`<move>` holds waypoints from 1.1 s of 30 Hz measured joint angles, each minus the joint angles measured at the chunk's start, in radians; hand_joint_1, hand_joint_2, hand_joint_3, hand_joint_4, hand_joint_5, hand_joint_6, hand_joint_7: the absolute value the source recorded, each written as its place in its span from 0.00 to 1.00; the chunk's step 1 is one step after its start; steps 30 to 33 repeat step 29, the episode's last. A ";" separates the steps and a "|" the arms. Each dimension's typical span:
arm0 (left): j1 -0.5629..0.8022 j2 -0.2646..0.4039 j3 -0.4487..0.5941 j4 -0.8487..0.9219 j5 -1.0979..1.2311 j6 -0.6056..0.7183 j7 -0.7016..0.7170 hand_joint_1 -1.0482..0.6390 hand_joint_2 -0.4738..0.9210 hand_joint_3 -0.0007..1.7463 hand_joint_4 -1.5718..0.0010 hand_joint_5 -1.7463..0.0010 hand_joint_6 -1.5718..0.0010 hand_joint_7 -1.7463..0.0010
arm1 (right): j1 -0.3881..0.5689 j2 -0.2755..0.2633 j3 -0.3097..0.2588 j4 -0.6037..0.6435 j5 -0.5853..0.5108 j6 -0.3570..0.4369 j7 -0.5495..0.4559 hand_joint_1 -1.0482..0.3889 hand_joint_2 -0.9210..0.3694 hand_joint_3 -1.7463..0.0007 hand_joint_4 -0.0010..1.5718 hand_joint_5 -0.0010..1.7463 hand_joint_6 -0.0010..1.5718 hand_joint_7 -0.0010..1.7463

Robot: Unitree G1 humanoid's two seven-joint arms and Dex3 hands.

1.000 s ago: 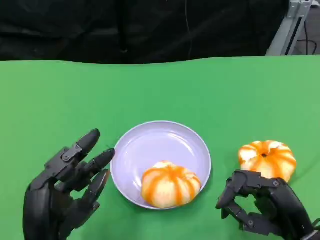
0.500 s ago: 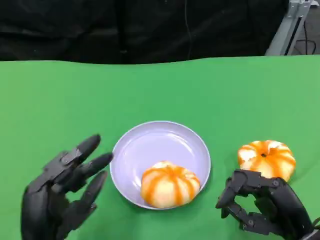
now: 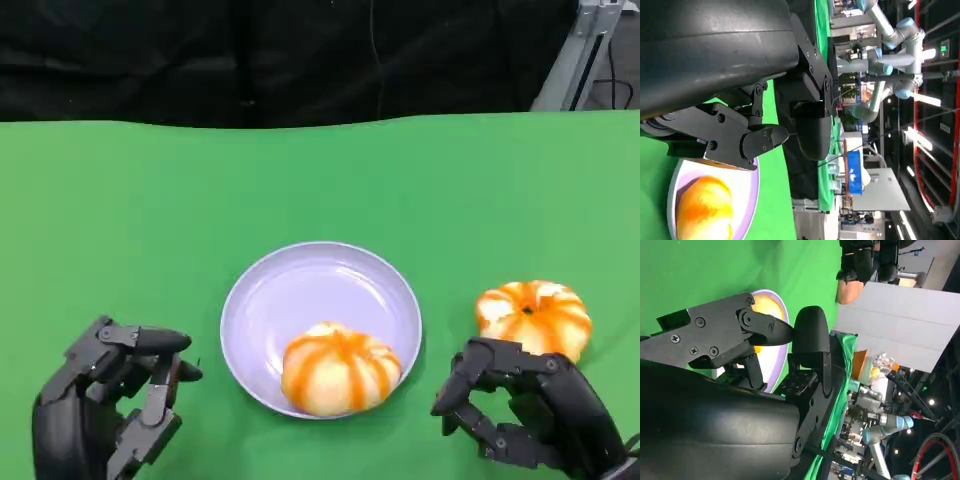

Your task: Grasp the bread from the table and place it into the plate.

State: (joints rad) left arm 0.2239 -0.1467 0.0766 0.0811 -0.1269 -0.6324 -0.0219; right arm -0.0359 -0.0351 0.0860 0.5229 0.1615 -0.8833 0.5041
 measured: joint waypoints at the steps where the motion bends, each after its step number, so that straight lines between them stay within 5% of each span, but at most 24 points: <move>1: 0.000 0.000 0.000 0.000 0.000 0.000 0.000 0.64 0.97 0.39 0.58 0.10 0.53 0.29 | 0.000 0.000 0.000 0.000 0.000 0.000 0.000 0.67 0.09 0.64 0.45 0.90 0.49 0.70; 17: 0.000 0.000 0.001 0.000 0.000 0.007 0.000 0.64 0.96 0.39 0.59 0.10 0.53 0.28 | 0.000 0.000 0.000 0.000 0.000 0.000 0.000 0.67 0.09 0.64 0.45 0.90 0.49 0.70; 22: -0.002 -0.001 0.013 0.004 0.038 0.014 0.027 0.64 0.99 0.31 0.58 0.20 0.52 0.35 | 0.000 0.000 0.000 0.000 0.003 0.000 0.006 0.67 0.10 0.63 0.45 0.90 0.49 0.70; 33: -0.011 0.001 0.034 0.013 0.108 0.035 0.086 0.65 1.00 0.29 0.56 0.22 0.50 0.37 | 0.000 0.000 0.000 0.000 0.014 0.000 0.012 0.67 0.10 0.63 0.45 0.90 0.49 0.69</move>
